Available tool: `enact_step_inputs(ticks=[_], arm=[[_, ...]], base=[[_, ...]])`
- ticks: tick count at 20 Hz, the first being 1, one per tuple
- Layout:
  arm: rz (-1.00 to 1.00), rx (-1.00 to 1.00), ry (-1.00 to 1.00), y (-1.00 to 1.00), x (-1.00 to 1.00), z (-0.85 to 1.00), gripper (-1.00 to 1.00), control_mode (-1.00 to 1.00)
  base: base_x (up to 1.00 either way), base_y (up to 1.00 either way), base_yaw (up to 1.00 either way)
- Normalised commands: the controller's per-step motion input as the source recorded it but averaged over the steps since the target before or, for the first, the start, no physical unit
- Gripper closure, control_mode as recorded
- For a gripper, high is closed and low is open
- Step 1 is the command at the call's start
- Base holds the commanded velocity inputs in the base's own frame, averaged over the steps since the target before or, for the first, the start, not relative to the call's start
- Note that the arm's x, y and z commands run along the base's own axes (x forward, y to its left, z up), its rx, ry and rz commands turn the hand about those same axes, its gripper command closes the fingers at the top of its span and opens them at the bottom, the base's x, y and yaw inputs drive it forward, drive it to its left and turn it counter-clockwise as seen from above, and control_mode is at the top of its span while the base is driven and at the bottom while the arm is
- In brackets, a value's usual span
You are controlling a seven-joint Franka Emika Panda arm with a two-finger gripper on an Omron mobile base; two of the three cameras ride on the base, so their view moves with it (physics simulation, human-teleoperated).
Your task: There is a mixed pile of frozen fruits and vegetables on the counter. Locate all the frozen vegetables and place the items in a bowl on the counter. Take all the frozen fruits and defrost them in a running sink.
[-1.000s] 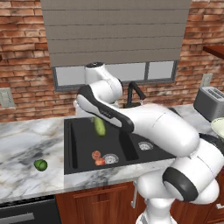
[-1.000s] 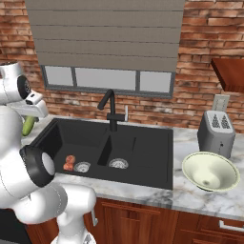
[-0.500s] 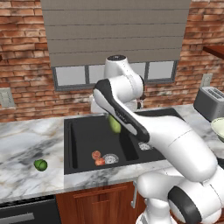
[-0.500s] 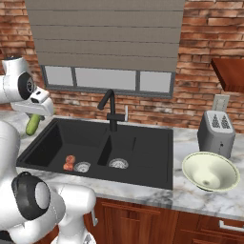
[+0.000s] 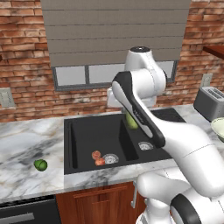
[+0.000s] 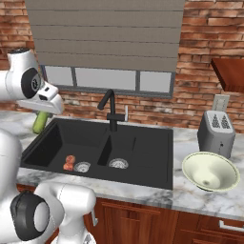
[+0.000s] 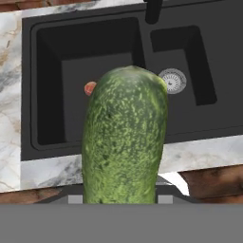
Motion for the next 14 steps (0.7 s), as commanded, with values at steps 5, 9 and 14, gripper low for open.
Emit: enact_step_inputs(ticks=[5, 9, 14], arm=[[-0.01, 0.0, 0.0, -0.5, -0.12, 0.2, 1.0, -1.0], [-0.01, 0.0, 0.0, -0.55, -0.11, 0.11, 1.0, -1.0], [-0.01, 0.01, 0.0, -0.6, -0.06, 0.04, 1.0, -1.0]], base=[[0.0, 0.0, 0.0], [0.0, 0.0, 0.0], [0.0, 0.0, 0.0]])
